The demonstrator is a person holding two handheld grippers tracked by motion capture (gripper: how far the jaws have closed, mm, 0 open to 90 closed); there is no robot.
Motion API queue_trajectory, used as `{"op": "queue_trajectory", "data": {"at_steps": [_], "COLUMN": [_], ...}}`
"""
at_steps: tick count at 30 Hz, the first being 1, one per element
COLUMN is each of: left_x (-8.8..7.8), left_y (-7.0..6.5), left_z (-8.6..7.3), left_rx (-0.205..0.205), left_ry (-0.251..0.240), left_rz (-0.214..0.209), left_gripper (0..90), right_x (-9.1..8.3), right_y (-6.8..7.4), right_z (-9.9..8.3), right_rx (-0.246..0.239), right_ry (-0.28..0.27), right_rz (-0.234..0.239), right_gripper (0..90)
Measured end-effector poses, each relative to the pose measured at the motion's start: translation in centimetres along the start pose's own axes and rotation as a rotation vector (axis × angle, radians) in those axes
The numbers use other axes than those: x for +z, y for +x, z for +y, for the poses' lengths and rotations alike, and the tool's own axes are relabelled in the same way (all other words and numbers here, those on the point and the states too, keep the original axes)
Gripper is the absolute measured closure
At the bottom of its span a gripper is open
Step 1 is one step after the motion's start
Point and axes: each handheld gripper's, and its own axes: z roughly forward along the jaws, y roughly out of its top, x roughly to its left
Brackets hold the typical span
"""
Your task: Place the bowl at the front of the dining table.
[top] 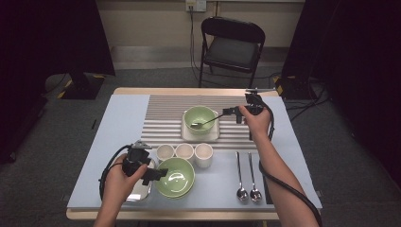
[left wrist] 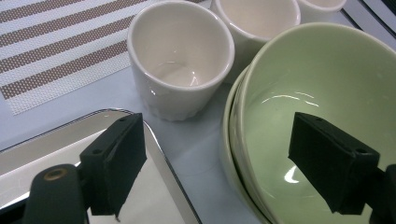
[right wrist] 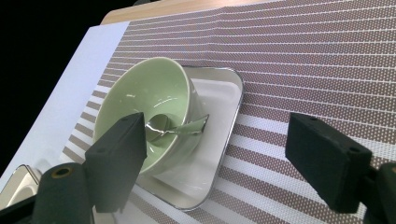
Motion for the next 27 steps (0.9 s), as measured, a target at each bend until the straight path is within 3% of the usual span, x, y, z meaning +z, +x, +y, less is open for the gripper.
{"op": "queue_trajectory", "data": {"at_steps": [17, 27], "left_x": [0.3, 0.4], "left_y": [-0.2, -0.4], "left_z": [0.2, 0.0], "left_rx": [0.019, 0.009], "left_ry": [0.013, 0.013], "left_rz": [0.002, 0.001], "left_gripper": [18.4, 18.4], "right_x": [-1.6, -2.7], "right_y": [-0.3, 0.3], "right_z": [-0.4, -0.4], "right_rx": [-0.021, -0.059], "right_ry": [0.015, 0.018], "right_rz": [0.004, 0.012], "right_gripper": [20.5, 20.5]}}
